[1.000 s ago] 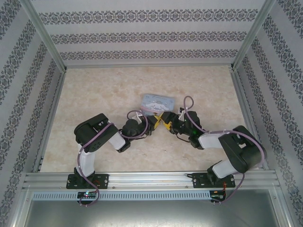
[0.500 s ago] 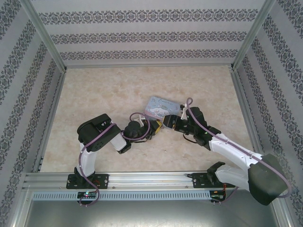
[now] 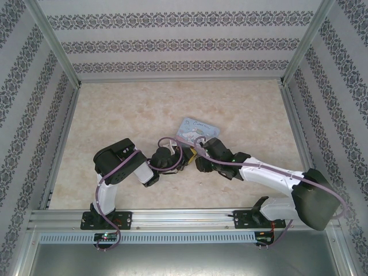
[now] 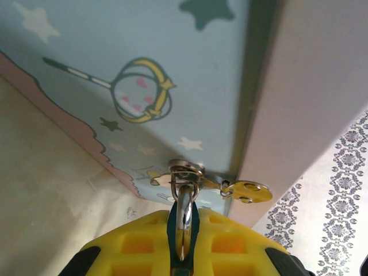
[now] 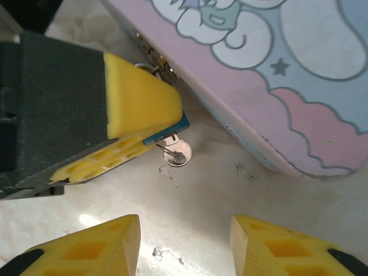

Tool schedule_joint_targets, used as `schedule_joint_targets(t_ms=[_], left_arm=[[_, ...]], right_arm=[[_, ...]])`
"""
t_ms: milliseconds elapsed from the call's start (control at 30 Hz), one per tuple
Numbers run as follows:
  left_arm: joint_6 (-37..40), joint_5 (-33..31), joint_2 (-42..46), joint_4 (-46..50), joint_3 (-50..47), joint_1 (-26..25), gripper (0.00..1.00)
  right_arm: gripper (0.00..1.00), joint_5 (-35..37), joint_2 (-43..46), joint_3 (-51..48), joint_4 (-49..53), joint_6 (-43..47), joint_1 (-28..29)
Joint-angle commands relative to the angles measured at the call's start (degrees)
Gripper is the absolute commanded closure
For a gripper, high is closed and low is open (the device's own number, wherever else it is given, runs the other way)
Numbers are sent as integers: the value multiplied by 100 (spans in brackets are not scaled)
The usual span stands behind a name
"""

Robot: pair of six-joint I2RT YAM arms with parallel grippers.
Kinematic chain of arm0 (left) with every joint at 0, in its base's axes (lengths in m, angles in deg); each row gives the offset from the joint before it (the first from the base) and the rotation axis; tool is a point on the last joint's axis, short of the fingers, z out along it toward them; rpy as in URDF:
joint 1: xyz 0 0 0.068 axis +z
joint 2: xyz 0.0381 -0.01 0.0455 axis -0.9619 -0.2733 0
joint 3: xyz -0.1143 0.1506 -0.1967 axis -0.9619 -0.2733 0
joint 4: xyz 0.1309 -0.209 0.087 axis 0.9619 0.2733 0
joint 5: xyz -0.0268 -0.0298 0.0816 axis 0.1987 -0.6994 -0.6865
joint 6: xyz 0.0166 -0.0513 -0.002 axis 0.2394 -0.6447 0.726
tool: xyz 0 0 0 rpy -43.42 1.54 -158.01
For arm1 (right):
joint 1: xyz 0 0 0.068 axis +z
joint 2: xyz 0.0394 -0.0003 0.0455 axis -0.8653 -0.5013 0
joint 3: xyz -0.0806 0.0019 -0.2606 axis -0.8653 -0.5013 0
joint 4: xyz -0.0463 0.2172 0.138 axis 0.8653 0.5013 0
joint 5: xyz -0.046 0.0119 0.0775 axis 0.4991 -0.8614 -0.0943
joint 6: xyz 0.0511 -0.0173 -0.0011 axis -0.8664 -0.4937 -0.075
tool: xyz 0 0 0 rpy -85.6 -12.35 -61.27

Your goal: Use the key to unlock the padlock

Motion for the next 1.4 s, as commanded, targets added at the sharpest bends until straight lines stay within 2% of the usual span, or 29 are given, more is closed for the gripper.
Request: schedule_joint_targets(t_ms=[0,800,967,1167,1267,1300,1333,1367], left_arm=[[170,117,200,30,-3,55,100],[149,188,208,-5,-10,55,100],[150,211,203,-22,-29,54,100],[163,205,214,-24,-74,54,100],[175,187,214,-6,-83,48,100],[184,173,209,6,-79,55,100],[197,158,217,17,-82,55,100],[213,135,213,38,-92,50,100]], right_arm=[[55,393,-207,215,-17,389,98],[71,813,-1368,989,-151,713,244],[84,809,-1495,1130,-183,683,227],[100,266,-1360,1080,-367,509,69],[100,-257,-1183,915,-577,344,-94],[93,-338,-1102,861,-599,296,-138],[81,-375,-1017,813,-599,257,-151],[65,-405,-908,747,-592,217,-174]])
